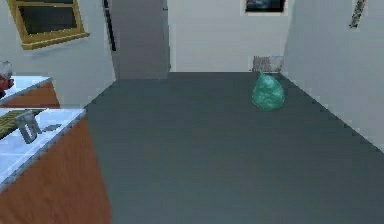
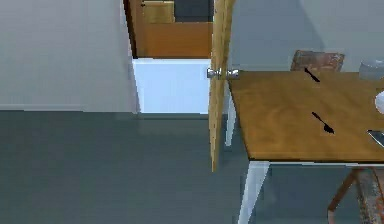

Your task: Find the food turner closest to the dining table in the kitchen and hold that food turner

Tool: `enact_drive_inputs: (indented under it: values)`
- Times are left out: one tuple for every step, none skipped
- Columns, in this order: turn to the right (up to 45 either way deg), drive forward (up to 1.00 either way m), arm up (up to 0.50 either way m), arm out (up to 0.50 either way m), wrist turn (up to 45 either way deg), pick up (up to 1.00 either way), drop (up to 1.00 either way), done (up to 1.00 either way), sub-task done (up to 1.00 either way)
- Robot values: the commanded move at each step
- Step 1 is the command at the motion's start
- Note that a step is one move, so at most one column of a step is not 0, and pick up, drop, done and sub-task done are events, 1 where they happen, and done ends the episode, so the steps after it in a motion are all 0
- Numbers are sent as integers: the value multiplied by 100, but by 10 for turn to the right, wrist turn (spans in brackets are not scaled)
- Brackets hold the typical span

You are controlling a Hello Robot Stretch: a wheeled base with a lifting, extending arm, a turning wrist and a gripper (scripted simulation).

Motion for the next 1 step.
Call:
enact_drive_inputs:
  values:
    - [0,30,0,0,0,0,0,0,0]
